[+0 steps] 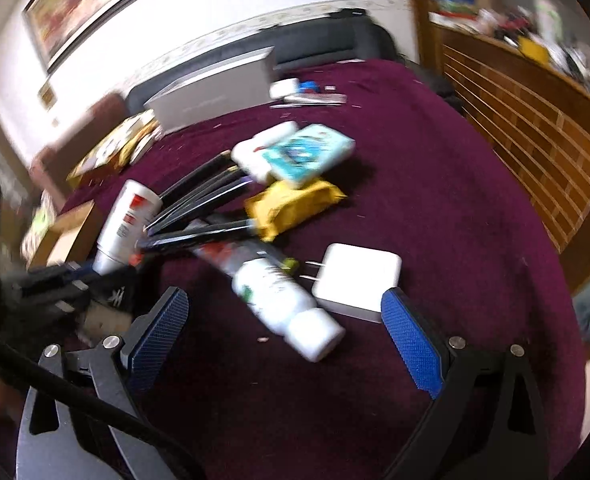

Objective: Organize objects
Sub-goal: 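Grasp the white spray bottle with the left gripper while the right grasps the black packet, then carry the spray bottle and black packet into the cardboard tray and release both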

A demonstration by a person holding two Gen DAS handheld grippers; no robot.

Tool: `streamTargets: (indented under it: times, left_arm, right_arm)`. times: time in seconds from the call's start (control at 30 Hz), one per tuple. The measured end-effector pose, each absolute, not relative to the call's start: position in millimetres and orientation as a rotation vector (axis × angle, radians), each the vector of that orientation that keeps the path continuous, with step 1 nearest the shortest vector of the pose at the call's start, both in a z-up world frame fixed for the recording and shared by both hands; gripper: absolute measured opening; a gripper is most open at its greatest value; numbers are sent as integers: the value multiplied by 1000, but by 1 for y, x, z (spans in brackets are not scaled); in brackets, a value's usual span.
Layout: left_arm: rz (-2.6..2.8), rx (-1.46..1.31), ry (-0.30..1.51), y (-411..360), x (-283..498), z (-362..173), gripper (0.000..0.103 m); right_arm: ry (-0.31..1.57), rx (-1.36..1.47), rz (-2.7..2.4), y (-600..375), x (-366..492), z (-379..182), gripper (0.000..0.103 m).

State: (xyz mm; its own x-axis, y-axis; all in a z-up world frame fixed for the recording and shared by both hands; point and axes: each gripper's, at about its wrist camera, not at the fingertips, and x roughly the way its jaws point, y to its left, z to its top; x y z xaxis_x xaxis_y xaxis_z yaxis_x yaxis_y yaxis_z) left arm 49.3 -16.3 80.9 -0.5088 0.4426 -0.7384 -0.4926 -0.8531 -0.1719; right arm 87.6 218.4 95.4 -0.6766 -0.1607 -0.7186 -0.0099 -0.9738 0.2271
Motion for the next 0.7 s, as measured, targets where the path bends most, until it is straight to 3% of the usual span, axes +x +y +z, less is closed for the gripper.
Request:
streamTargets:
  times: [0.4,0.63,0.67,0.7]
  left_arm:
    - [2551,-1156,-141,-133,70,104,17]
    - [2591,-1156,-170,-159,76,98,17]
    - [2592,-1158,-184,-162,75,97,17]
    - [2593,-1158,-188,-166,76,96,17]
  right_arm:
    - [-80,1334,-2496,71,55,74,98]
    - [-94,1421,-2540,48,31,66,98]
    - [-83,1437,-2547,45,26,64,97]
    - [-67,1459,-2560,41,22,60,89]
